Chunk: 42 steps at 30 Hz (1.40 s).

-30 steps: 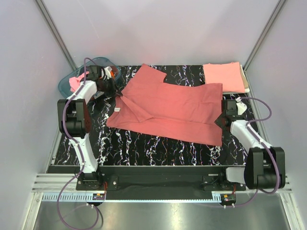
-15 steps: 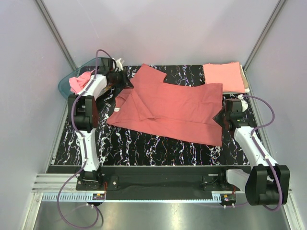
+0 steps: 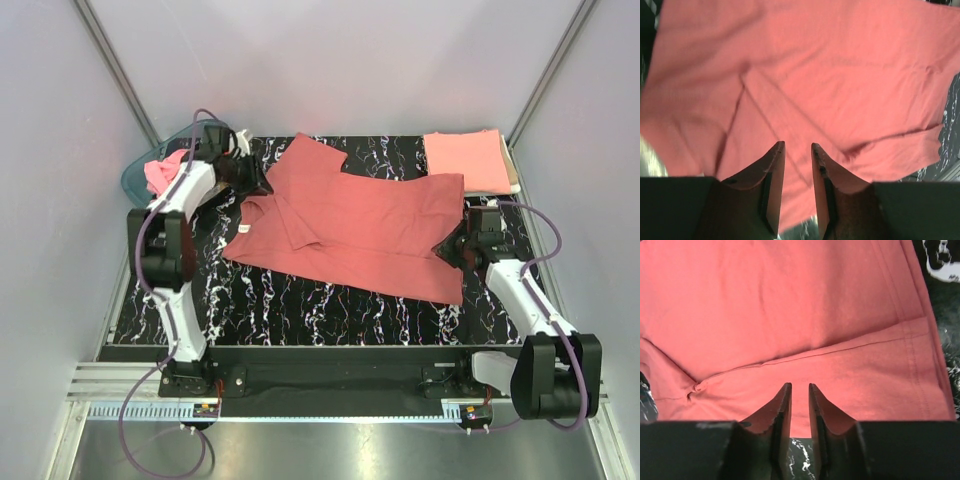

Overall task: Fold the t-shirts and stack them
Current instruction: Fold the tshirt

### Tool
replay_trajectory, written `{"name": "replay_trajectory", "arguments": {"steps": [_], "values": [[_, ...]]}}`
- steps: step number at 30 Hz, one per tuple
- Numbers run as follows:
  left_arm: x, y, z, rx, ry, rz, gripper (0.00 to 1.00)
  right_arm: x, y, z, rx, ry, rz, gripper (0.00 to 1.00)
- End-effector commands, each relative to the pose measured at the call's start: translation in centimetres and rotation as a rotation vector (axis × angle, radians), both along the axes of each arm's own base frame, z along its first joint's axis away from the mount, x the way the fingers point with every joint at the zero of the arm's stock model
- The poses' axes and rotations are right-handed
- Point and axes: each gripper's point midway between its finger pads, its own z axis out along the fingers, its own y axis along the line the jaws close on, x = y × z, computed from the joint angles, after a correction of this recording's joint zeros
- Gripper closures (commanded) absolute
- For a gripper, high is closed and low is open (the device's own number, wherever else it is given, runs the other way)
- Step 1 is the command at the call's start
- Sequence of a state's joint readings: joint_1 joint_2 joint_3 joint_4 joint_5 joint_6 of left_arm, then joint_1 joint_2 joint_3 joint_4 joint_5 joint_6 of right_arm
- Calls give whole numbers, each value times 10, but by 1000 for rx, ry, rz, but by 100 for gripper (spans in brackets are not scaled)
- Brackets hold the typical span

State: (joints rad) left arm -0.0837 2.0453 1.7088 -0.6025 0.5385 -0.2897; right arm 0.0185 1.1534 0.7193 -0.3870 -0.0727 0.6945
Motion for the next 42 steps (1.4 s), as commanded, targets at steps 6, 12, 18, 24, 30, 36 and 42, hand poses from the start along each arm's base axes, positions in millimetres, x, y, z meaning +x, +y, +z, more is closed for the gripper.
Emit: {"name": "replay_trajectory", "arguments": {"steps": [6, 12, 18, 24, 30, 36, 42], "values": [[-68, 1, -30, 111, 89, 110, 74, 19, -22, -36, -55, 117, -145, 81], [-100, 34, -65, 245, 155, 257, 75, -5, -25, -68, -62, 249, -162, 86], [-139, 65, -89, 365, 214, 368, 78, -32, -63, -85, -145, 336, -240, 87], [-189, 85, -110, 428, 276, 449, 80, -42, -72, -97, -86, 389, -269, 88], [-207, 95, -99, 438, 235, 495, 80, -42, -71, -99, -79, 404, -247, 90], [-202, 98, -58, 395, 121, 533, 75, -42, -72, -84, -97, 359, -219, 88], [-156, 40, -6, 138, -32, 292, 78, -26, -52, -34, -22, 183, -128, 82]]}}
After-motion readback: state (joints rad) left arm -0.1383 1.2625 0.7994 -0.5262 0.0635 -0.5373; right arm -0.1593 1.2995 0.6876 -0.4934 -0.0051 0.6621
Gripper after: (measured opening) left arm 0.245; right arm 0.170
